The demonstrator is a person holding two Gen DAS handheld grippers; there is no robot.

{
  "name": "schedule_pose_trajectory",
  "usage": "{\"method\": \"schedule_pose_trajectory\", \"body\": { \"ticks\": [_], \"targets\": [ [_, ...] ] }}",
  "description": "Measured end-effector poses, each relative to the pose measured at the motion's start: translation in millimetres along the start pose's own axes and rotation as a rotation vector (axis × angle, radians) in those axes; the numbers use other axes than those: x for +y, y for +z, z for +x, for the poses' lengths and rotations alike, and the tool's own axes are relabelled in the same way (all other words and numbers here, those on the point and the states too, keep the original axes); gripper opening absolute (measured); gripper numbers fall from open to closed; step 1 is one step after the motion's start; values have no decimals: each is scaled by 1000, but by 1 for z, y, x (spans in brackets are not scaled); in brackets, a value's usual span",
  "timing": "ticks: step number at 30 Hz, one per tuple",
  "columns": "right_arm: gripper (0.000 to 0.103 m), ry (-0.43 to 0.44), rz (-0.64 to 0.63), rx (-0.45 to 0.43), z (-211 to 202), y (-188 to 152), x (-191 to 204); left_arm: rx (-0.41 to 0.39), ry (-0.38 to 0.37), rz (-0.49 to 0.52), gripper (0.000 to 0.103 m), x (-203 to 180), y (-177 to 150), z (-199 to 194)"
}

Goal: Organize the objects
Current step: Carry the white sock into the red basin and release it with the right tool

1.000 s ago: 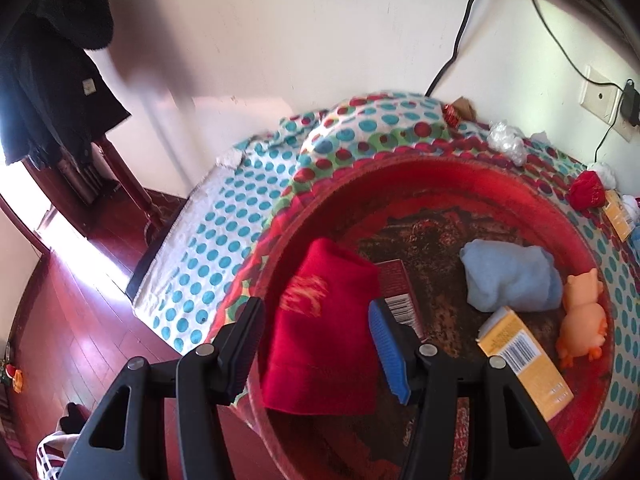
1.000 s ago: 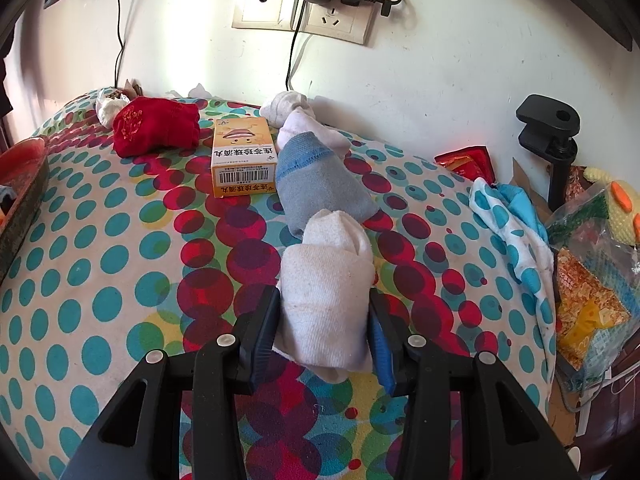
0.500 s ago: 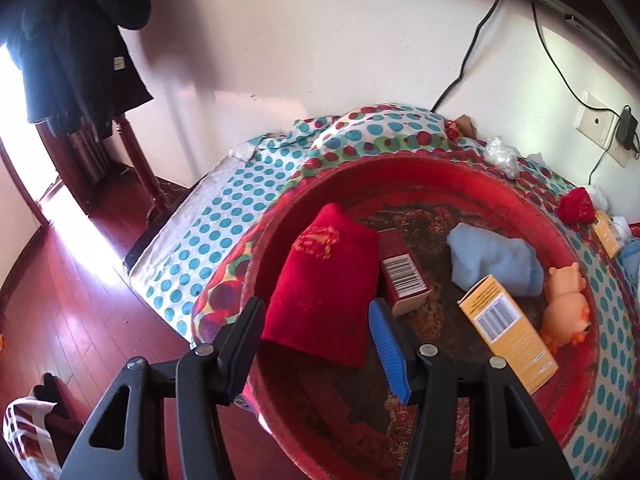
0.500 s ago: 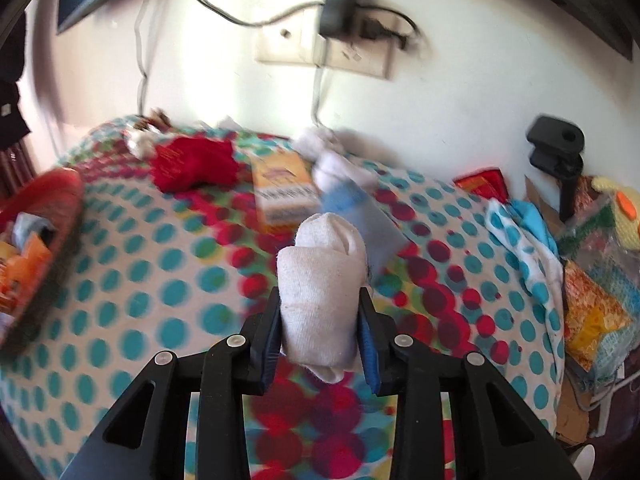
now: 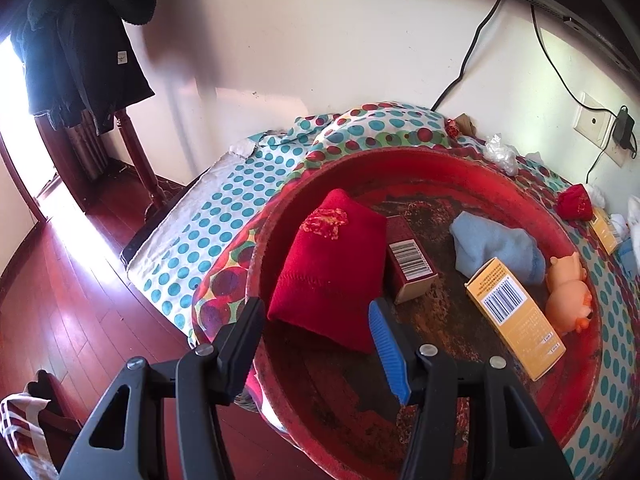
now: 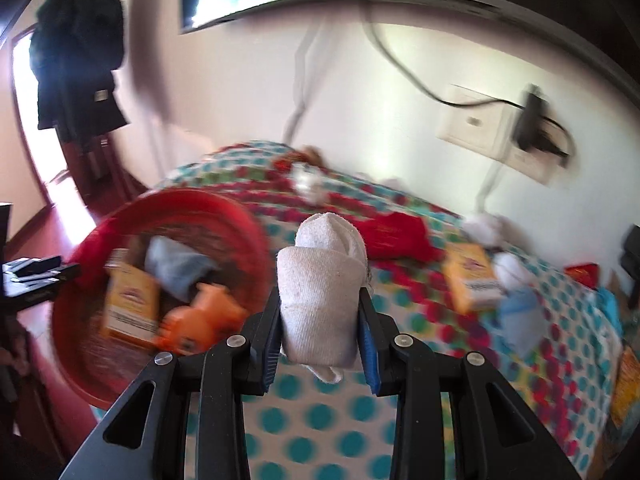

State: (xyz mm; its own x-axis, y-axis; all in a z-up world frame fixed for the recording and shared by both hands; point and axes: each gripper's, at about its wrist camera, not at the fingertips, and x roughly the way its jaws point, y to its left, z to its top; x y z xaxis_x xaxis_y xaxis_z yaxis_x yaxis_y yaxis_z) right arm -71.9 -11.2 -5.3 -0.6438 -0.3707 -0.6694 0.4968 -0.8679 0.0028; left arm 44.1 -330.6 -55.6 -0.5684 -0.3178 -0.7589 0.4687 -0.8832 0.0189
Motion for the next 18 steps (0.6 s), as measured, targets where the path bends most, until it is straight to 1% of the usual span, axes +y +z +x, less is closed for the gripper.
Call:
{"method": "schedule_pose_trajectory", "body": {
  "ticks": [2, 3, 5, 9, 11, 13, 15, 16, 18],
  "targets": [
    [31, 37, -26, 3, -4, -2, 11, -2, -2, -4, 56, 1, 0, -1],
    [31, 46, -40, 6, -10, -9, 32, -2, 0, -5, 56, 2, 0, -1],
    [31, 84, -61, 15, -9, -13, 39, -6, 9, -10, 56, 3, 0, -2],
    [32, 120, -104, 37, -4, -19, 61, -11, 0, -27, 56, 7, 1, -4],
    [32, 137, -116, 52, -4, -18, 86, -13, 1, -30, 56, 7, 1, -5],
    [32, 142, -129, 57, -14, -32, 92, -14, 0, -36, 56, 9, 1, -5],
    [32, 148, -140, 67, -10, -27, 96, -11, -8, -38, 56, 9, 1, -5],
    [33, 150, -146, 73, -9, -31, 91, -9, -8, -39, 56, 9, 1, -4],
    [33, 156, -149, 84, -4, -30, 100, -4, -7, -36, 56, 9, 1, -3]
  ]
}}
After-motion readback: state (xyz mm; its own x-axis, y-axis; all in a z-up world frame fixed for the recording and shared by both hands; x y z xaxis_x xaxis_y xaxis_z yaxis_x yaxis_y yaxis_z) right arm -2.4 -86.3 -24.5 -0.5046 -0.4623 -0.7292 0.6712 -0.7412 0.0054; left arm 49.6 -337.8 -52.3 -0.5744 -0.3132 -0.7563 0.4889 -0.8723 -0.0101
